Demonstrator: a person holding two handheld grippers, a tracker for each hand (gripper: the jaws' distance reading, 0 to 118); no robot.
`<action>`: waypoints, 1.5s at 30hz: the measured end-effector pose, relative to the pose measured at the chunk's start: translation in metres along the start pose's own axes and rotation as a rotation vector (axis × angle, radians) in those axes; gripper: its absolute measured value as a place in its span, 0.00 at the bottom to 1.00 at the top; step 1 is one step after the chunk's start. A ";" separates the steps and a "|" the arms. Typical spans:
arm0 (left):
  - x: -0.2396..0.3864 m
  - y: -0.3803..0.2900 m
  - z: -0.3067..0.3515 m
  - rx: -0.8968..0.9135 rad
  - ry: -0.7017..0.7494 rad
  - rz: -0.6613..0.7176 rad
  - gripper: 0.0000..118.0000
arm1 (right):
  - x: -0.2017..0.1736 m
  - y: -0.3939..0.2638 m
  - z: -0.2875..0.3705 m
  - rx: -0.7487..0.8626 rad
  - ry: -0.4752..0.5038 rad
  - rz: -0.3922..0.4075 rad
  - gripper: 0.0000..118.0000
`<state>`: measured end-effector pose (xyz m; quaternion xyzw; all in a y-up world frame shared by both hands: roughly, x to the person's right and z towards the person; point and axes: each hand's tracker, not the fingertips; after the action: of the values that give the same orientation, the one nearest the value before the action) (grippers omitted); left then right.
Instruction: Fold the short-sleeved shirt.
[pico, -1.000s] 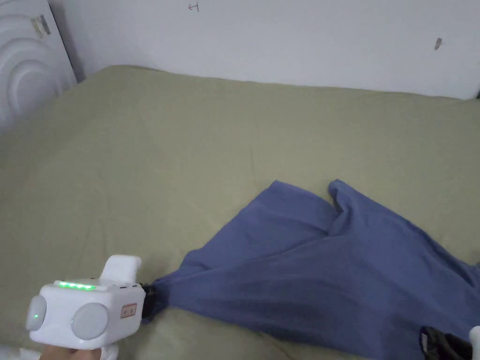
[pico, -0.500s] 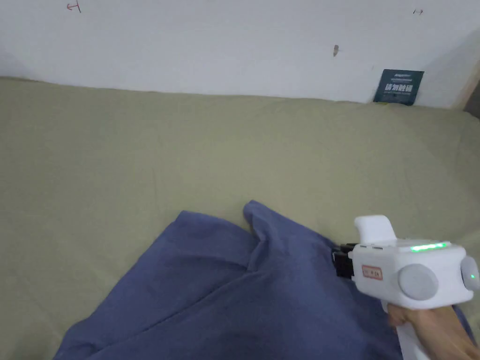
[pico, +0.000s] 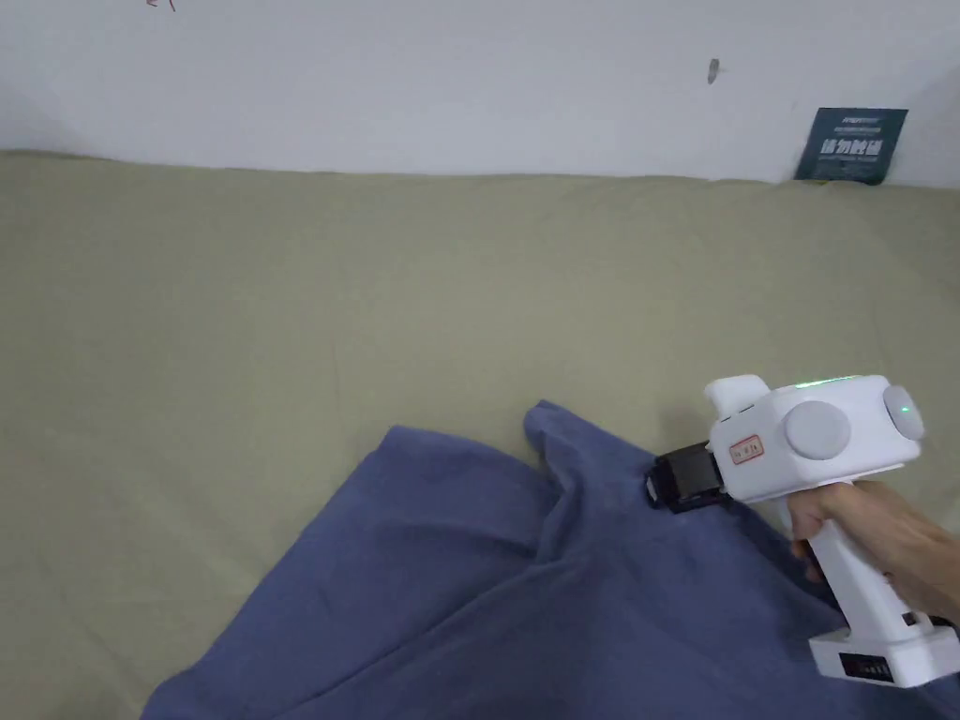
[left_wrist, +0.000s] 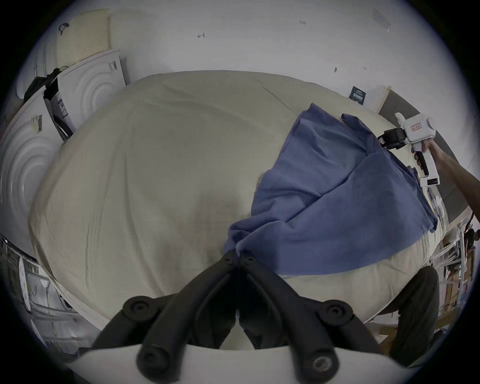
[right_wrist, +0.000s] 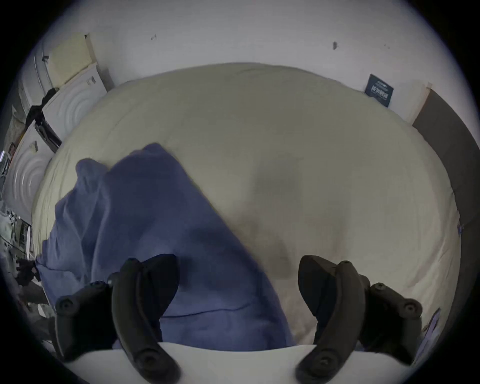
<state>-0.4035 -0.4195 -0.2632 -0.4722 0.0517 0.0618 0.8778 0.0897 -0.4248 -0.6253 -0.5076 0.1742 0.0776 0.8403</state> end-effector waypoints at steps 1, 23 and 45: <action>0.004 0.001 -0.001 -0.005 0.001 0.000 0.00 | 0.000 0.001 -0.006 -0.018 0.004 0.002 0.83; 0.033 0.108 0.135 0.289 -0.009 -0.041 0.00 | -0.026 -0.034 0.346 0.517 -0.078 0.069 0.01; 0.100 0.321 0.312 0.610 0.081 0.001 0.00 | -0.008 -0.008 0.537 0.851 -0.226 -0.117 0.01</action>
<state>-0.3456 0.0224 -0.3709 -0.1890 0.1031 0.0253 0.9762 0.1994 0.0442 -0.3883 -0.1137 0.0685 0.0064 0.9911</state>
